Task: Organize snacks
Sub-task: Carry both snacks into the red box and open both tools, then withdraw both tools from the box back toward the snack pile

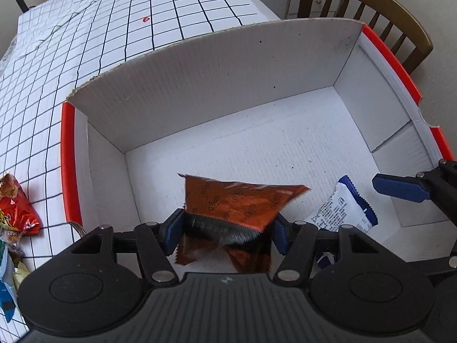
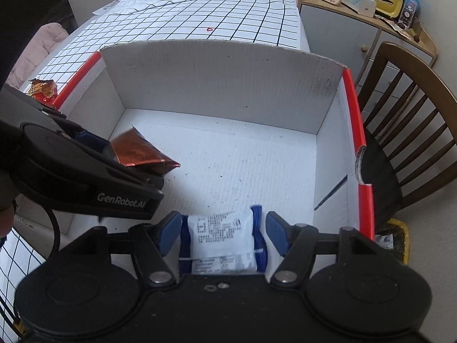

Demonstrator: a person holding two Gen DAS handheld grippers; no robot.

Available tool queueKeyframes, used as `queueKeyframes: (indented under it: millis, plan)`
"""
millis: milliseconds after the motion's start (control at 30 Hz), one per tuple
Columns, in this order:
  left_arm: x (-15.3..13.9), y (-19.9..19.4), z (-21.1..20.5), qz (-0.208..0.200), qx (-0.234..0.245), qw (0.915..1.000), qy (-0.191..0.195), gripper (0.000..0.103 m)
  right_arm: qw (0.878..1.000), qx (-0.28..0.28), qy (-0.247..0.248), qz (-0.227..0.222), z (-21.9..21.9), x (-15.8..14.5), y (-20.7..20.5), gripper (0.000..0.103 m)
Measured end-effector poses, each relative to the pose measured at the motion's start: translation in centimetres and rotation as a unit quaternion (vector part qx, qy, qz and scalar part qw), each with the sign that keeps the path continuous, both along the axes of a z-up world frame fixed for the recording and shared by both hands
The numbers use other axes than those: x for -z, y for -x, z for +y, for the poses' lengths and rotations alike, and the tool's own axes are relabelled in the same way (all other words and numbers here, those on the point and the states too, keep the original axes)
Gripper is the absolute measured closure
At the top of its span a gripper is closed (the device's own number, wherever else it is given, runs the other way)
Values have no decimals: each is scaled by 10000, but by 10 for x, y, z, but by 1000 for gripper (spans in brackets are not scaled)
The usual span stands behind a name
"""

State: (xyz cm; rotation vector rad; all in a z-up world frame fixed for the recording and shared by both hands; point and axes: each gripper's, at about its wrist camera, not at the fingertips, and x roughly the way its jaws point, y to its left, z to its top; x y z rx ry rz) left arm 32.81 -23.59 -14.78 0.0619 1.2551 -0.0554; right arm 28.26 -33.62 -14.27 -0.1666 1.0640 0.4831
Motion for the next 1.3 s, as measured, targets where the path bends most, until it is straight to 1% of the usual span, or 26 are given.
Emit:
queueKeyframes:
  millis: [100, 200, 267, 500, 800, 1067, 1133, 1167, 1200, 1267, 1300]
  plan:
    - [-4, 2, 3, -44, -46, 9999, 155, 37, 9999, -43, -89, -27, -2, -4, 1, 32]
    - [-9, 7, 6, -93, -104, 9996, 225, 36, 9998, -50, -150, -105, -4, -10, 5, 29]
    - [-14, 12, 10, -155, -156, 9993, 306, 36, 9996, -47, -231, -166, -6, -15, 8, 21]
    - [-39, 30, 21, -506, -237, 9965, 626, 36, 9981, -10, -515, -333, -14, -37, 20, 19]
    - [-75, 65, 32, -975, -244, 9918, 790, 36, 9952, -39, -774, -605, -16, -64, 41, 19]
    - [-105, 105, 55, -1439, -343, 9847, 926, 35, 9898, -233, -1103, -872, -5, -90, 63, 17]
    - [-111, 115, 64, -1539, -399, 9828, 941, 35, 9883, -302, -1170, -932, 1, -97, 69, 17]
    - [-113, 120, 68, -1585, -435, 9817, 957, 32, 9874, -336, -1214, -957, 4, -99, 73, 17]
    - [-116, 125, 73, -1633, -464, 9807, 975, 30, 9866, -365, -1253, -981, 7, -102, 76, 16]
    - [-119, 136, 86, -1718, -543, 9785, 1001, 30, 9847, -423, -1313, -1068, 15, -107, 84, 9]
    - [-120, 140, 92, -1736, -588, 9778, 1016, 29, 9838, -459, -1327, -1114, 19, -109, 88, 9]
